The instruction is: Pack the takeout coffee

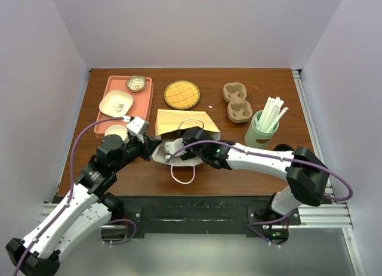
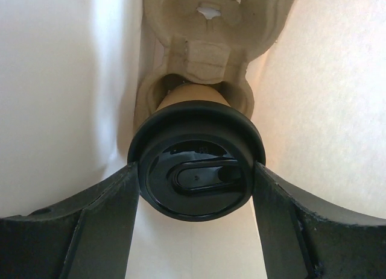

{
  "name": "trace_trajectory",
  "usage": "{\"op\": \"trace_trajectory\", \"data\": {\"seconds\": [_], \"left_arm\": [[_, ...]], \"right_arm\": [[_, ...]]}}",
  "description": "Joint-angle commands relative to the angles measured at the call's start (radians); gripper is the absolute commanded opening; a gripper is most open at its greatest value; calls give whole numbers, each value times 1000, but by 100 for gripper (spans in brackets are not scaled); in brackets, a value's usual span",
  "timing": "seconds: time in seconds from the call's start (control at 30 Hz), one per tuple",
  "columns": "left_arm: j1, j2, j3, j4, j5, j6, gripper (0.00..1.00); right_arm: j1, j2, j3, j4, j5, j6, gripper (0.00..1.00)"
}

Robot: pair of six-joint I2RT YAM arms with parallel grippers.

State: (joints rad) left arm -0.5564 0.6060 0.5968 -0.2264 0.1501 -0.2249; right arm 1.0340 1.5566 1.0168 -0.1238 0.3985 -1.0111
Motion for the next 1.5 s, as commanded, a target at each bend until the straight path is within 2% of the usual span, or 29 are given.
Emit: {"op": "trace_trajectory", "data": {"seconds": [0.0, 0.1, 0.37, 0.6, 1.47], "left_arm": [[6, 17, 64, 22, 22, -42, 0], [10, 24, 70, 10, 20, -57, 0], [13, 54, 84, 21, 42, -88, 0], [12, 51, 69, 38, 52, -122, 0], [13, 55, 87, 41, 52, -145, 0]], "right_arm": [[-25, -69, -50, 104, -43, -11, 35], [-41, -76, -84, 147, -62, -26, 35], [-61, -47, -84, 128, -95, -18, 36], [-83, -6, -37, 131, -110, -12, 36], [-130, 102, -30, 179, -147, 3, 35]]}}
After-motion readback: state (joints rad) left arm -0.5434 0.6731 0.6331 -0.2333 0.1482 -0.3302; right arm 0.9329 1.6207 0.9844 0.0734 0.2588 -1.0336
